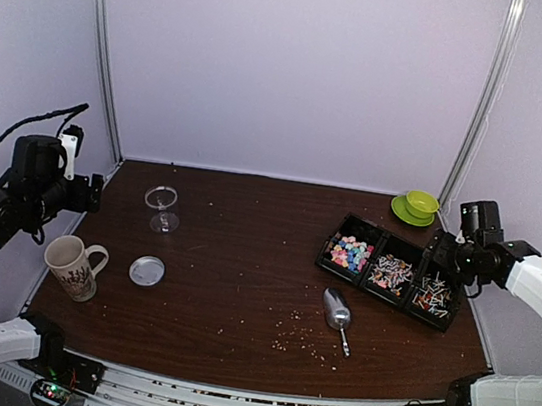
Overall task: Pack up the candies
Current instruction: Move the plate to the center of the board.
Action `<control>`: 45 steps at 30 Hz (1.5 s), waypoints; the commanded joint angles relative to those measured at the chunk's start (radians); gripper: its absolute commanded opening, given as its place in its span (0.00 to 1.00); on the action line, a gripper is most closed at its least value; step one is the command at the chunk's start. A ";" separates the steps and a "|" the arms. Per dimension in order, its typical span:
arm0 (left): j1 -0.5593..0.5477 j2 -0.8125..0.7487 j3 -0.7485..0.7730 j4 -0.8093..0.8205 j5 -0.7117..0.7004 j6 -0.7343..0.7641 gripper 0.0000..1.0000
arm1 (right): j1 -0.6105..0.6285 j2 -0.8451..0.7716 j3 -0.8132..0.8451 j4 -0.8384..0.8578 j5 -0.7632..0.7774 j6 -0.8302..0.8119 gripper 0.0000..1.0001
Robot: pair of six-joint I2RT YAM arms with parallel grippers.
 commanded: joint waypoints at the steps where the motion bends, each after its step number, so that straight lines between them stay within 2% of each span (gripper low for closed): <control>1: 0.010 0.000 0.027 0.023 -0.009 -0.005 0.98 | 0.024 0.047 0.005 0.068 0.049 0.038 0.84; 17: 0.010 0.003 0.030 0.020 0.016 -0.006 0.98 | 0.102 0.297 0.004 0.102 0.098 0.103 0.82; 22: 0.010 -0.002 0.030 0.021 0.018 -0.007 0.98 | 0.113 0.352 0.008 0.116 0.112 0.100 0.72; 24: 0.010 -0.002 0.029 0.021 0.018 -0.007 0.98 | 0.119 0.362 0.002 0.128 0.112 0.102 0.65; 30: 0.010 0.003 0.030 0.021 0.024 -0.007 0.98 | 0.165 0.387 0.022 0.126 0.159 0.090 0.56; 34: 0.010 0.005 0.030 0.021 0.023 -0.007 0.98 | 0.196 0.419 0.057 0.111 0.190 0.071 0.46; 39: 0.010 0.008 0.030 0.019 0.028 -0.007 0.98 | 0.242 0.472 0.122 0.079 0.241 0.045 0.40; 45: 0.010 0.008 0.030 0.019 0.029 -0.008 0.98 | 0.282 0.566 0.227 0.074 0.228 -0.012 0.34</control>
